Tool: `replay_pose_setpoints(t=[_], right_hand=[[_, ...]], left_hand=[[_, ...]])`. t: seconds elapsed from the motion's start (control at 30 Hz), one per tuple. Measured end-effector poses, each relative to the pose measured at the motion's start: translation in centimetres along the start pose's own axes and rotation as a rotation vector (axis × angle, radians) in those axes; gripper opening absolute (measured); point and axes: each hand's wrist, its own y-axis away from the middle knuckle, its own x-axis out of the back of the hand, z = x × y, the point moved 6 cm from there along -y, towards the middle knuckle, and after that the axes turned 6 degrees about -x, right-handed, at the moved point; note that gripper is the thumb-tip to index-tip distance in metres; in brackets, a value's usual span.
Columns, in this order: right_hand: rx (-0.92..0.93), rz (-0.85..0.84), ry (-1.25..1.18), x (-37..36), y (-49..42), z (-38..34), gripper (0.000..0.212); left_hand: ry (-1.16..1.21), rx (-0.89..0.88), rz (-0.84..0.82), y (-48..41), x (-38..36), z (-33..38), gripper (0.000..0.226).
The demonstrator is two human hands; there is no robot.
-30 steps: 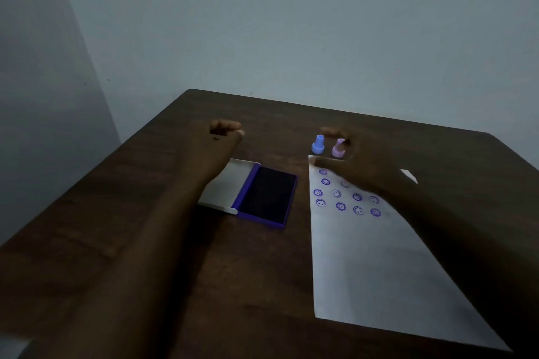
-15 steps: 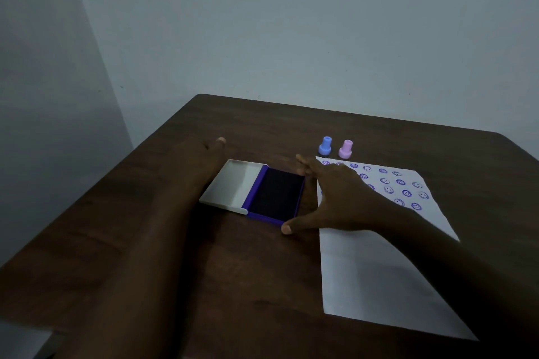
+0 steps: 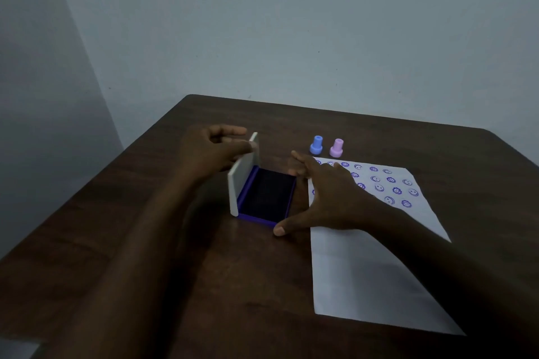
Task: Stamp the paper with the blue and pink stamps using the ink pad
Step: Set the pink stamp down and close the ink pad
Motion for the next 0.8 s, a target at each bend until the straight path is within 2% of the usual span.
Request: replay_pose_setpoints(t=[0.07,0.27,0.37,0.53,0.67,0.8], right_hand=[[0.009,0.022,-0.021,-0.1,0.2,0.1,0.145],[0.019,0.061,-0.057,-0.5,0.3,0.5,0.154],[0.031,0.093,-0.036,-0.2,0.6,1.1,0.155],[-0.009,0.102,0.005,1.1,1.4,3.0,0.158],[-0.053,0.101,-0.016,2.6,2.3,4.5,0.16],[-0.073,0.126,-0.052,3.5,3.4,5.6,0.149]], left_hand=[[-0.001,-0.012,-0.018,0.4,-1.7,0.0,0.032],[-0.189,0.098,-0.087,0.5,-4.8,-2.2,0.084],[-0.356,0.048,-0.07,0.3,-5.6,-2.5,0.095],[-0.697,-0.02,-0.093,0.6,-6.6,-2.3,0.095],[-0.815,-0.051,-0.086,1.1,-6.7,-2.2,0.089],[-0.872,-0.044,-0.059,1.1,-6.7,-2.1,0.084]])
